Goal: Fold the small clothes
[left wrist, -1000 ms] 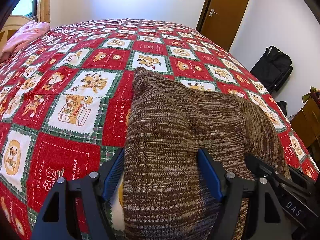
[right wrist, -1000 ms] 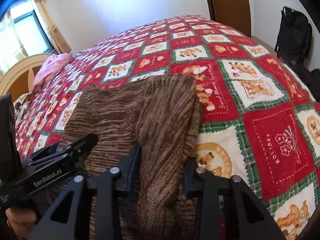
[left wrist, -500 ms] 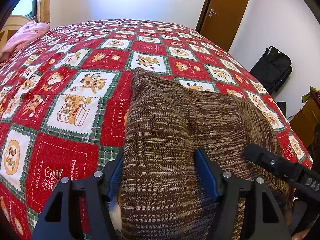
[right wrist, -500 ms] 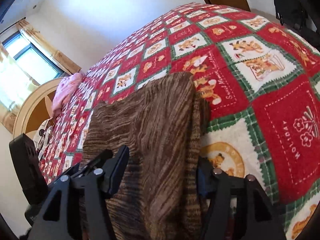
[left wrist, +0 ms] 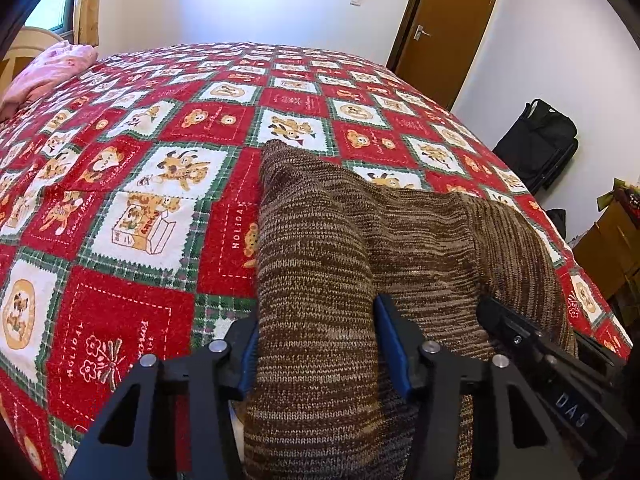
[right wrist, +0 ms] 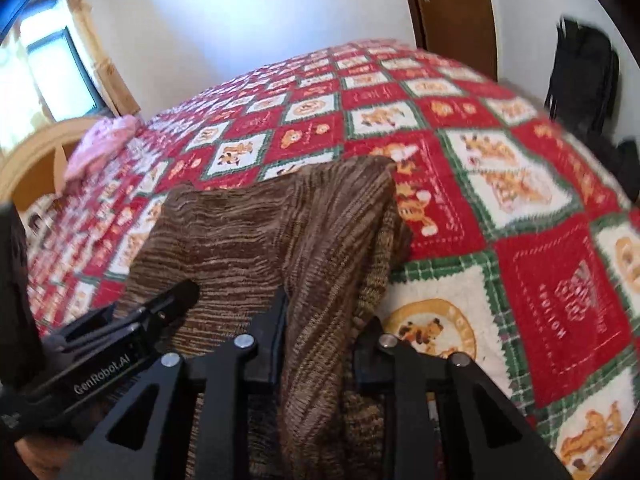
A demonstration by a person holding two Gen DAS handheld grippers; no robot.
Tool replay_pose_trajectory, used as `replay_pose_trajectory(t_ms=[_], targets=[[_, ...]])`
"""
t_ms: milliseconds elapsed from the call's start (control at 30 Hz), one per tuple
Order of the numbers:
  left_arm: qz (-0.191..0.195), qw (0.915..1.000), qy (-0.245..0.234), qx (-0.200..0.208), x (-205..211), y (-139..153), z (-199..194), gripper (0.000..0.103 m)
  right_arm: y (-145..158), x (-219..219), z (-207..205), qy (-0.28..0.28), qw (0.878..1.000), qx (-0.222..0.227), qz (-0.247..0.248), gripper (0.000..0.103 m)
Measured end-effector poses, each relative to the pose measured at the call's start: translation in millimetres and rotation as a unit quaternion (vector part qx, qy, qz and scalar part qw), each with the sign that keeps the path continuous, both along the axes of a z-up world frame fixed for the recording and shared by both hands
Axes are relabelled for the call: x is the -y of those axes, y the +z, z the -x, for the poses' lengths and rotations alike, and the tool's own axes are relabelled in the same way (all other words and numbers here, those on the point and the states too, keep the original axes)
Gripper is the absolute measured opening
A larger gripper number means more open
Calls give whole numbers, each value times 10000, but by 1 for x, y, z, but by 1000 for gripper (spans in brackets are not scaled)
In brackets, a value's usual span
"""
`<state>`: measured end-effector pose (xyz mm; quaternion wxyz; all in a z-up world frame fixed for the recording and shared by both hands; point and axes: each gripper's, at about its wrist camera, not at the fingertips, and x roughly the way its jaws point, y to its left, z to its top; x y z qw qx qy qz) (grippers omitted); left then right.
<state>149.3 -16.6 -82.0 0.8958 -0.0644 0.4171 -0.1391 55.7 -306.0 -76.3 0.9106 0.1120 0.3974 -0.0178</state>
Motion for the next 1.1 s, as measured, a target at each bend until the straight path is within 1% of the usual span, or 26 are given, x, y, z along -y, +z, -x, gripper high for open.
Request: replay_pose_trajectory(t_ms=[100, 233, 367, 500, 700, 833, 900, 967, 1100], targets=[[15, 10000, -10, 59, 0, 2, 2, 43, 2, -6, 2, -3, 9996, 57, 288, 27], [-32, 9999, -42, 91, 2, 4, 4, 38, 4, -10, 3, -43, 9985, 118, 542, 26], [-83, 9999, -66, 115, 2, 6, 6, 35, 9, -25, 5, -51, 9945, 196, 1029, 26], [-10, 10000, -73, 66, -1, 8, 7, 32, 12, -35, 6, -9, 9904, 237, 1360, 26], [-95, 9998, -123, 97, -2, 17, 14, 30, 20, -42, 10, -52, 9902, 225, 1374, 25], [-166, 9995, -144, 248, -4, 27, 23, 29, 29, -46, 14, -110, 9924, 248, 1202, 25], [-216, 9990, -179, 335, -5, 35, 29, 28, 35, -46, 18, -158, 9941, 286, 1029, 25], [-201, 9989, -192, 372, -8, 40, 34, 28, 43, -49, 24, -215, 9950, 344, 914, 25], [-85, 9991, -192, 371, -17, 48, 45, 28, 53, -57, 35, -258, 9951, 436, 844, 25]])
